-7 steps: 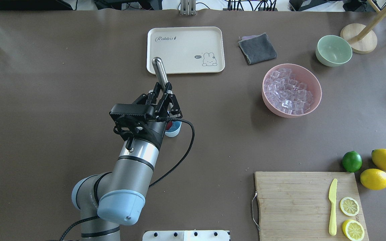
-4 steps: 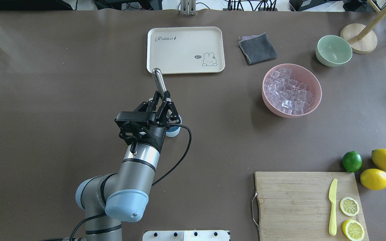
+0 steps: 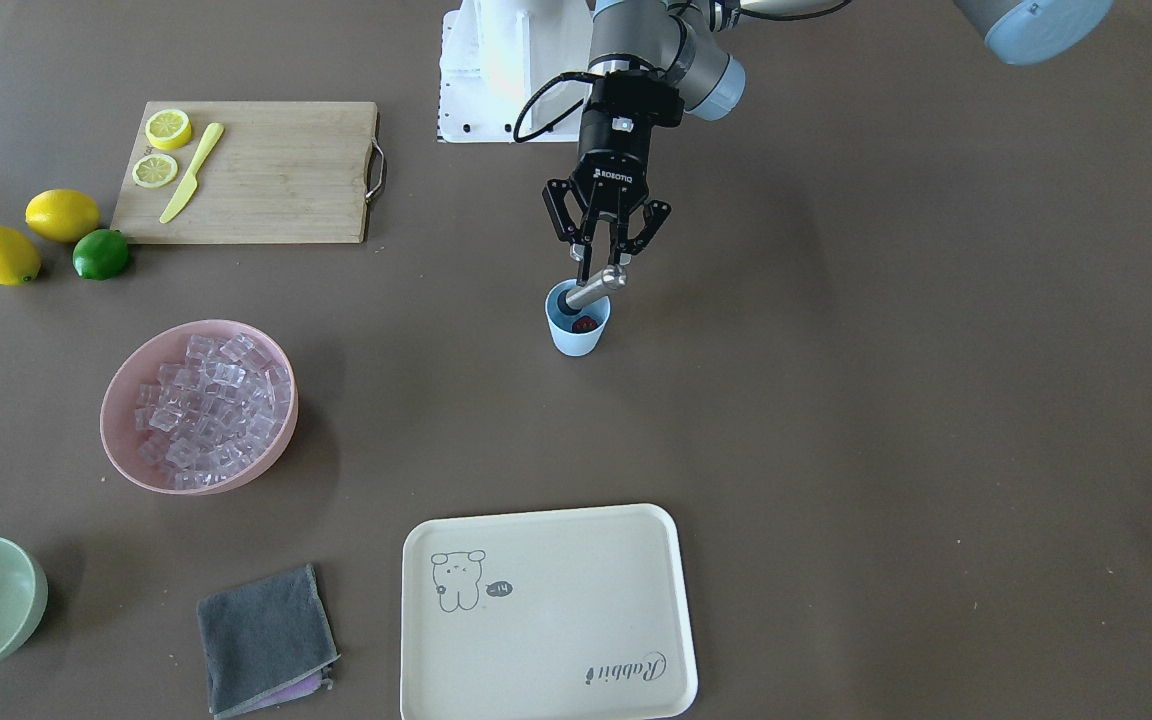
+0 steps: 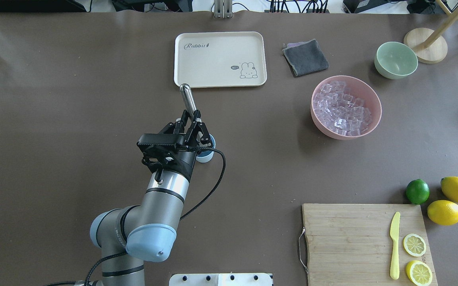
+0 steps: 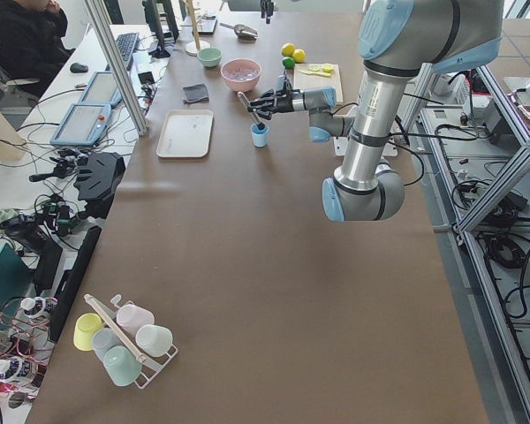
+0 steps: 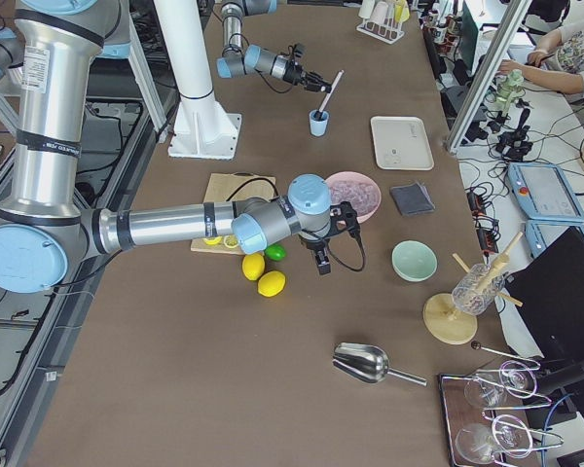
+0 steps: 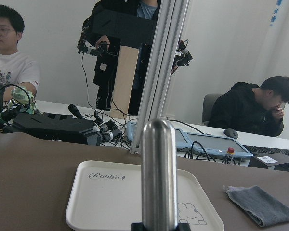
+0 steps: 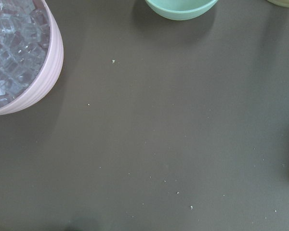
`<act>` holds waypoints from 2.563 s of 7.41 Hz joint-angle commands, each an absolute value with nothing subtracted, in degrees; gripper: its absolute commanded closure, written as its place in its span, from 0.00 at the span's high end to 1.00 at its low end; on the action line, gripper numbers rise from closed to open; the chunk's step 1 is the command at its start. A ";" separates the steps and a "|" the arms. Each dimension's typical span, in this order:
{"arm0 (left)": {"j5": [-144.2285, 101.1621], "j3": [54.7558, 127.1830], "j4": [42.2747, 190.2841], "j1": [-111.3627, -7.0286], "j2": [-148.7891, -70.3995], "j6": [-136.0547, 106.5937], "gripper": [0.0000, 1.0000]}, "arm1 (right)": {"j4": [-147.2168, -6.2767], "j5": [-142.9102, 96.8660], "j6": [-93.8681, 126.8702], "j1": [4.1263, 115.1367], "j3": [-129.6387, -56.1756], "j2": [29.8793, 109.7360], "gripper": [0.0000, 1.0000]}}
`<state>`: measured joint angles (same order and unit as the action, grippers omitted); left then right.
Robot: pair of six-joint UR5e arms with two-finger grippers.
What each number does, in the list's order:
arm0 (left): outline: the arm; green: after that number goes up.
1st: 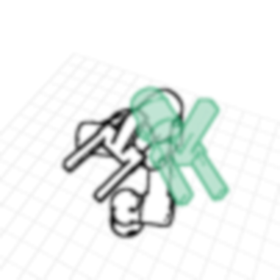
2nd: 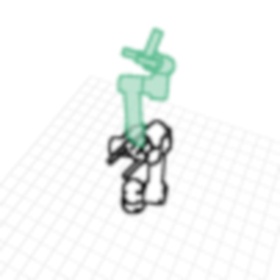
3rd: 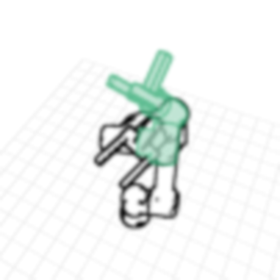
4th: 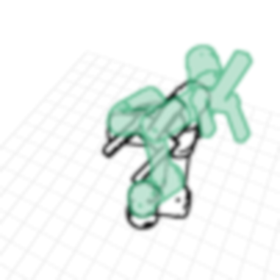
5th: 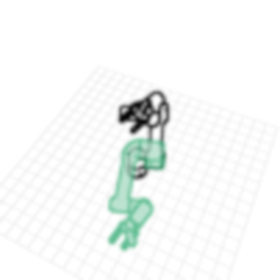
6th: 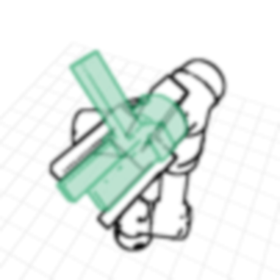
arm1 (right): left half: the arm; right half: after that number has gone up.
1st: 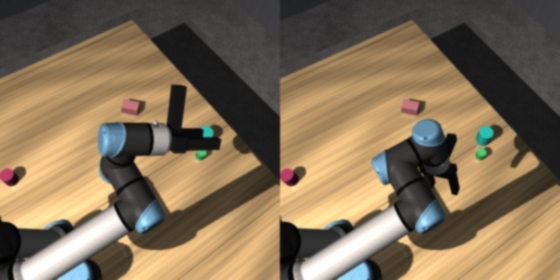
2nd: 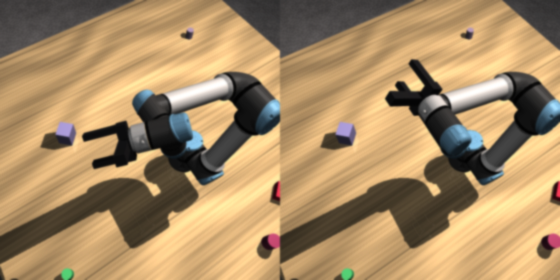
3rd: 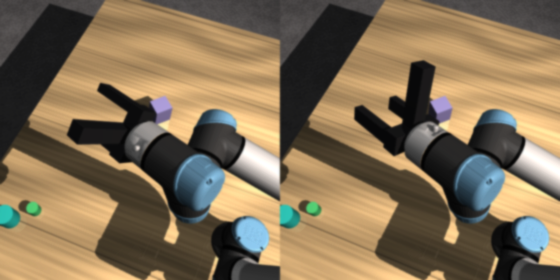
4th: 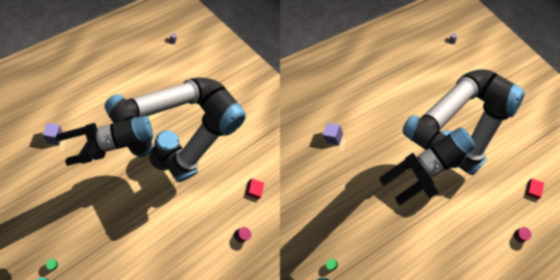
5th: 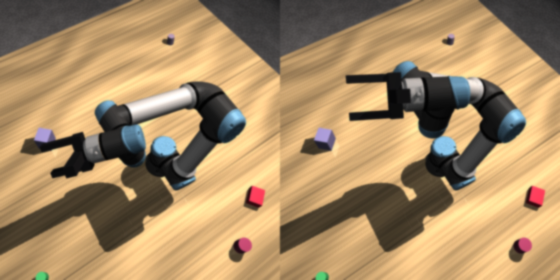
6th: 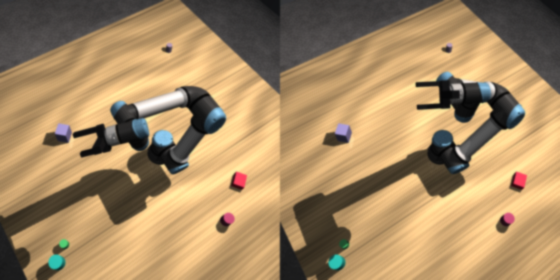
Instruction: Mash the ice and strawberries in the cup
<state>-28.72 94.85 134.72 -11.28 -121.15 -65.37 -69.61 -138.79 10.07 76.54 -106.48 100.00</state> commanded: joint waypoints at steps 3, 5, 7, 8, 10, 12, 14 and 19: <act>-45.71 100.62 133.68 -23.06 -121.64 -61.44 0.00 | -69.61 -138.87 10.11 76.55 -107.13 100.11 0.99; -69.84 100.11 130.19 -38.68 -116.41 -61.96 0.00 | -69.61 -138.61 8.80 76.55 -107.49 101.42 0.99; -87.38 99.32 138.36 -49.62 -103.70 -59.52 0.00 | -69.61 -138.16 8.44 76.55 -107.49 100.90 0.99; -95.72 97.84 139.73 -54.62 -97.71 -54.28 0.00 | -69.70 -137.99 8.44 76.47 -107.58 100.20 0.99; -106.32 91.52 138.27 -59.58 -90.47 -44.37 0.00 | -69.96 -137.20 8.44 76.20 -107.32 97.66 0.99; -106.35 84.16 135.20 -60.99 -89.90 -31.16 0.00 | -70.05 -135.97 8.53 75.06 -107.14 96.33 0.99; -107.13 81.13 133.59 -62.22 -90.62 -21.39 0.00 | -69.96 -135.44 8.53 74.97 -107.05 96.24 0.99; -127.65 88.89 115.43 -78.43 -96.91 -21.36 0.98 | -69.87 -135.35 8.53 74.97 -107.23 96.68 0.99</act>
